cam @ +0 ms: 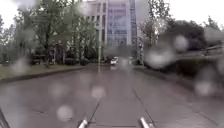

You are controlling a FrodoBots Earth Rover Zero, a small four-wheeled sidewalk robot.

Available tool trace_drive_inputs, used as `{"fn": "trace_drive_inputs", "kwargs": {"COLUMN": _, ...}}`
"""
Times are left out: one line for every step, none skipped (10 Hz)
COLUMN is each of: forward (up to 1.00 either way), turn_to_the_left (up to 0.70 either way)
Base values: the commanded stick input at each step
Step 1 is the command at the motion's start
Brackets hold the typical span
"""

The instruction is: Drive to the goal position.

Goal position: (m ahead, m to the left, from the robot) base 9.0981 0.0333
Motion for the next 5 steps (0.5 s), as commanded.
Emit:
{"fn": "trace_drive_inputs", "kwargs": {"forward": 0.70, "turn_to_the_left": 0.00}}
{"fn": "trace_drive_inputs", "kwargs": {"forward": 0.70, "turn_to_the_left": 0.00}}
{"fn": "trace_drive_inputs", "kwargs": {"forward": 0.70, "turn_to_the_left": 0.00}}
{"fn": "trace_drive_inputs", "kwargs": {"forward": 0.70, "turn_to_the_left": 0.00}}
{"fn": "trace_drive_inputs", "kwargs": {"forward": 0.70, "turn_to_the_left": 0.00}}
